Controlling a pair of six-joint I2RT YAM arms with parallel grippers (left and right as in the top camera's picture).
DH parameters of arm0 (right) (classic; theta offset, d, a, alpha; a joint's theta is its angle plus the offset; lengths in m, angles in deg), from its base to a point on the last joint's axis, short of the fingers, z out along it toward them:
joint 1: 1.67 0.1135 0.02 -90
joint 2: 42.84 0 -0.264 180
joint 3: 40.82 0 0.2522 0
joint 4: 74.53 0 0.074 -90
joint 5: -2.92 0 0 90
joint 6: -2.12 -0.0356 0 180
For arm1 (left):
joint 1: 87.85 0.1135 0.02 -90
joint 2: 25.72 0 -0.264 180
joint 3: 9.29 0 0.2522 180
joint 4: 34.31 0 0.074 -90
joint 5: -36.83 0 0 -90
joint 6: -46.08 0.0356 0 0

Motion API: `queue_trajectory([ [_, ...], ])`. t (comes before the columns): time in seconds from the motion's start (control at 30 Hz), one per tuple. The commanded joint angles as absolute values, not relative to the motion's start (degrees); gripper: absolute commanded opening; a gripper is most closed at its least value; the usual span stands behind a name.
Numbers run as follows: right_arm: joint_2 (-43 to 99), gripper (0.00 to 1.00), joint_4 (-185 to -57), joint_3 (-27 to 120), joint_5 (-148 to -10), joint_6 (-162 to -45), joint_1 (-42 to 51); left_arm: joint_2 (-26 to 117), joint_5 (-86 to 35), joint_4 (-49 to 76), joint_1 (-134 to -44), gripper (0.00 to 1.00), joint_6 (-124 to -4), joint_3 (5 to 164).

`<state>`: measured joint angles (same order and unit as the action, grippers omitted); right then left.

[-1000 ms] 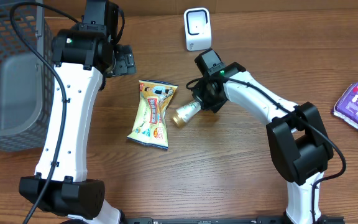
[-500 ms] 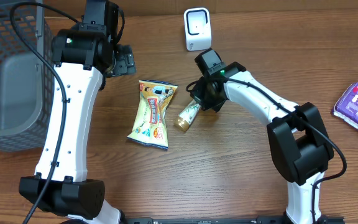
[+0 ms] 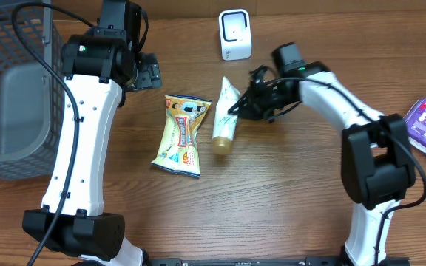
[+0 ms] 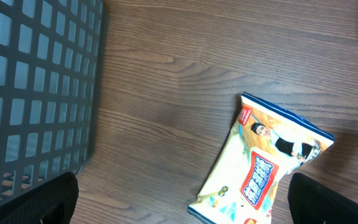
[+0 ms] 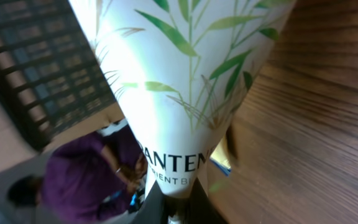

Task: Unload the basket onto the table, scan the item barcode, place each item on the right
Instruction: 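Lift the Pantene tube upright toward the scanner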

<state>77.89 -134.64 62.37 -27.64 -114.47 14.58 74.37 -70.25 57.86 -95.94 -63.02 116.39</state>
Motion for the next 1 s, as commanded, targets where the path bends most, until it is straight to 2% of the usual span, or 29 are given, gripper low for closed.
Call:
queue_trajectory([
  [0.0,77.7,0.04,-136.9,62.3,-12.1,-98.5,11.6,74.4,-70.0,57.8,-95.7,1.00,-61.9,116.4],
  [0.2,77.7,0.04,-137.6,62.3,2.7,-84.8,9.3,74.4,-70.0,57.8,-95.7,1.00,-61.9,116.4],
  [0.43,77.7,0.04,-137.7,62.3,2.9,-81.8,9.2,74.4,-70.0,57.8,-95.7,1.00,-61.9,116.4],
  [0.7,77.7,0.04,-132.8,62.4,2.9,-61.2,9.2,74.4,-70.0,57.8,-95.7,1.00,-61.9,116.4],
  [0.83,77.7,0.04,-123.5,62.8,2.9,-60.6,9.2,74.4,-70.0,57.8,-95.7,1.00,-61.9,116.4],
  [0.97,77.4,0.04,-114.6,65.2,2.9,-65.4,9.2,74.4,-70.0,57.8,-95.7,1.00,-61.9,116.4],
])
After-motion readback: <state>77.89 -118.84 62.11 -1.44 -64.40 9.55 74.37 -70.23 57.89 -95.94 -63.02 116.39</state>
